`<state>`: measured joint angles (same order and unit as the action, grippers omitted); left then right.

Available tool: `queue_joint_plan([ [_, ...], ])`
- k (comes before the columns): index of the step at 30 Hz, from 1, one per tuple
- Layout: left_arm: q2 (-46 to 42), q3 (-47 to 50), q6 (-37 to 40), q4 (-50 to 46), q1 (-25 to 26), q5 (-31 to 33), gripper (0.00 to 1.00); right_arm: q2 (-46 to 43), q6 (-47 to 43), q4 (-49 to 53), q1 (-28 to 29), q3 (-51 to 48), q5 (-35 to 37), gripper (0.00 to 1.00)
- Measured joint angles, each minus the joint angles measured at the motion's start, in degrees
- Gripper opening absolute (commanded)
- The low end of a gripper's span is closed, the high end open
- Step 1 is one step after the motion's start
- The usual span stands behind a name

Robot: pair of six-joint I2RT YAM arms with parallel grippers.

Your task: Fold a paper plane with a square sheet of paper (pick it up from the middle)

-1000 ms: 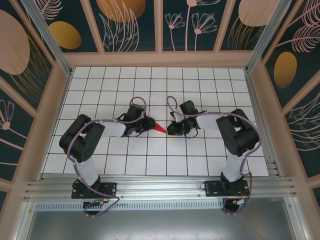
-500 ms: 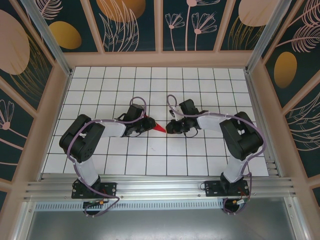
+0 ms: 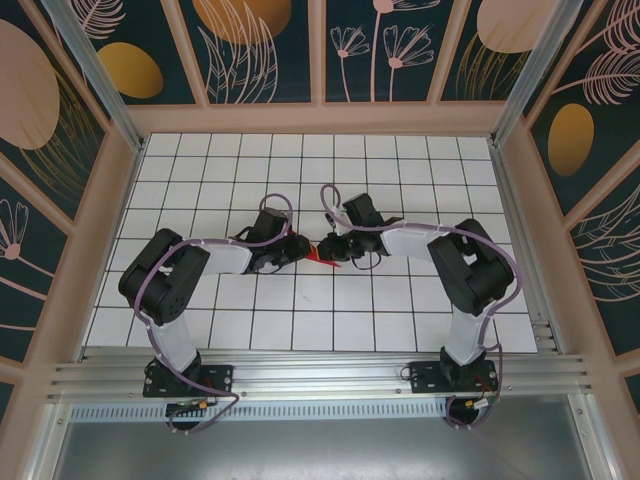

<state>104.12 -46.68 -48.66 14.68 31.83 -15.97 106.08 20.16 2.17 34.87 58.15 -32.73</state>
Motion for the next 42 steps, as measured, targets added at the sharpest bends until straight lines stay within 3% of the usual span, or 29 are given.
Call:
queue_joint_plan([
  [30,0.1,-0.8,0.6,-1.2,-0.3,-0.1,0.30,5.2,-0.3,1.2,-0.9,1.7,0.1,0.11],
  [42,0.2,-0.6,2.3,-0.3,-6.6,0.0,0.30,6.4,-0.7,1.0,-1.0,2.9,-0.1,0.11],
])
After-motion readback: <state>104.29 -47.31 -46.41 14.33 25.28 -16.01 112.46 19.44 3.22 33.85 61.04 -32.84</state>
